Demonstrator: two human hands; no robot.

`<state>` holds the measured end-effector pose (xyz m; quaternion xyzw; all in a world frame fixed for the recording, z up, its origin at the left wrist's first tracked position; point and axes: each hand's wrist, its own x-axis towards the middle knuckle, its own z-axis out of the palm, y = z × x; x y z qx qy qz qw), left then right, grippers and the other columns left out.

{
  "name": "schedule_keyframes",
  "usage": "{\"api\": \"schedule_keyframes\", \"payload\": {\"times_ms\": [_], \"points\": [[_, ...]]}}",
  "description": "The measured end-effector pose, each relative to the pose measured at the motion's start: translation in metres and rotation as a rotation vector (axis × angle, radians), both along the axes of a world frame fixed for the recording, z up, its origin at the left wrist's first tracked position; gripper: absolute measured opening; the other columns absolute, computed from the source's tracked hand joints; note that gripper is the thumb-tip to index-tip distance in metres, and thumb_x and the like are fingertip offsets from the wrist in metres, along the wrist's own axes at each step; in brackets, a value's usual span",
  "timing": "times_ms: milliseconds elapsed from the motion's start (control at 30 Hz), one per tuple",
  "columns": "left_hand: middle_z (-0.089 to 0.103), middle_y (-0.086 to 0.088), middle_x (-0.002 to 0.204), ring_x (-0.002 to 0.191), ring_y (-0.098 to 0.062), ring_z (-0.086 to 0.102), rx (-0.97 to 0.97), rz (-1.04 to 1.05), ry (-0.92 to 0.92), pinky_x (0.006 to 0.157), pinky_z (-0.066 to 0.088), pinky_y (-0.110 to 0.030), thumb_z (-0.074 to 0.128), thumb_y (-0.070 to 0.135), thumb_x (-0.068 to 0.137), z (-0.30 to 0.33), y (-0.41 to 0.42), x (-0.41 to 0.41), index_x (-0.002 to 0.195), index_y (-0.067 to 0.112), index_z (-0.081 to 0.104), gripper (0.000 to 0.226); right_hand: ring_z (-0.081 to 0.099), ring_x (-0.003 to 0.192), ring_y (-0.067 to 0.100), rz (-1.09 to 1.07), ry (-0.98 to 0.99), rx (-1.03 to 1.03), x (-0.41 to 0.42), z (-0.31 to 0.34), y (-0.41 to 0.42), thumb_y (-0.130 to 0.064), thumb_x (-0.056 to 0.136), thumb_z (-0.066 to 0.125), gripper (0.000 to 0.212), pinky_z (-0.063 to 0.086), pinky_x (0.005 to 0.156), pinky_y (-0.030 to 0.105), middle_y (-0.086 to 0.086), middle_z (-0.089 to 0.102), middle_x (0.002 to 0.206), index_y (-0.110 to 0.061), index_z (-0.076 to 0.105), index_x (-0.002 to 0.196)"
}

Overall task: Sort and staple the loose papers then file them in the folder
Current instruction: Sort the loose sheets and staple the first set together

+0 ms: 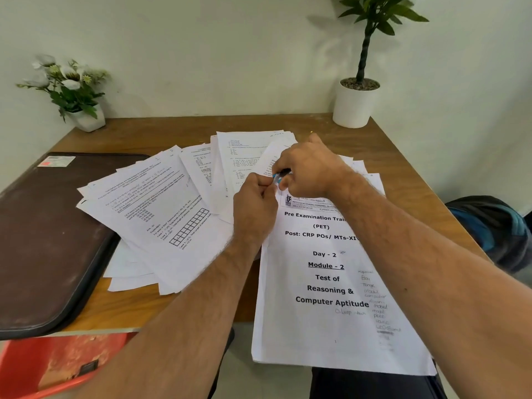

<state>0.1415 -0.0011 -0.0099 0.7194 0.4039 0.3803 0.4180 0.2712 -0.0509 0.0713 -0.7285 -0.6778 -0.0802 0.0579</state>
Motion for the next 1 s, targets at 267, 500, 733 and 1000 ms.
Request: {"api": "schedule_keyframes", "payload": {"times_ms": [267,500,733,1000], "points": [[0.068,0.009,0.077,0.065,-0.001,0.057,-0.025,0.014,0.011,0.062,0.043,-0.020,0.058,0.016,0.098,0.002,-0.001,-0.003,0.107,0.018,0.064,0.011,0.061,0.111,0.014,-0.089,0.282,0.004,0.010,-0.011,0.000,-0.034,0.084,0.073,0.035,0.030,0.108,0.041,-0.010,0.070,0.114,-0.028,0.068,0.118],[0.067,0.009,0.124,0.091,-0.008,0.063,0.042,-0.022,0.051,0.062,0.041,-0.001,0.050,0.017,0.101,0.003,-0.003,-0.006,0.124,0.020,0.066,0.028,0.059,0.103,0.028,-0.436,0.524,0.087,0.041,-0.024,0.000,-0.015,0.091,0.064,0.025,0.047,0.099,0.049,0.005,0.067,0.107,-0.015,0.066,0.116],[0.072,0.014,0.096,0.085,-0.001,0.066,-0.027,-0.047,-0.025,0.071,0.049,-0.013,0.061,0.034,0.100,0.004,0.003,0.000,0.112,0.024,0.066,0.017,0.056,0.113,0.031,-0.468,0.446,0.025,0.046,-0.033,0.008,-0.007,0.091,0.061,0.047,0.045,0.097,0.041,0.010,0.062,0.125,-0.018,0.051,0.136],[0.074,0.004,0.103,0.091,-0.010,0.067,0.029,-0.033,0.004,0.076,0.052,-0.021,0.059,0.034,0.101,-0.003,0.002,0.001,0.116,0.016,0.071,0.026,0.060,0.114,0.020,-0.406,0.570,0.091,0.040,-0.041,0.014,-0.019,0.088,0.076,0.051,0.048,0.100,0.032,0.004,0.066,0.129,-0.021,0.058,0.135]]}}
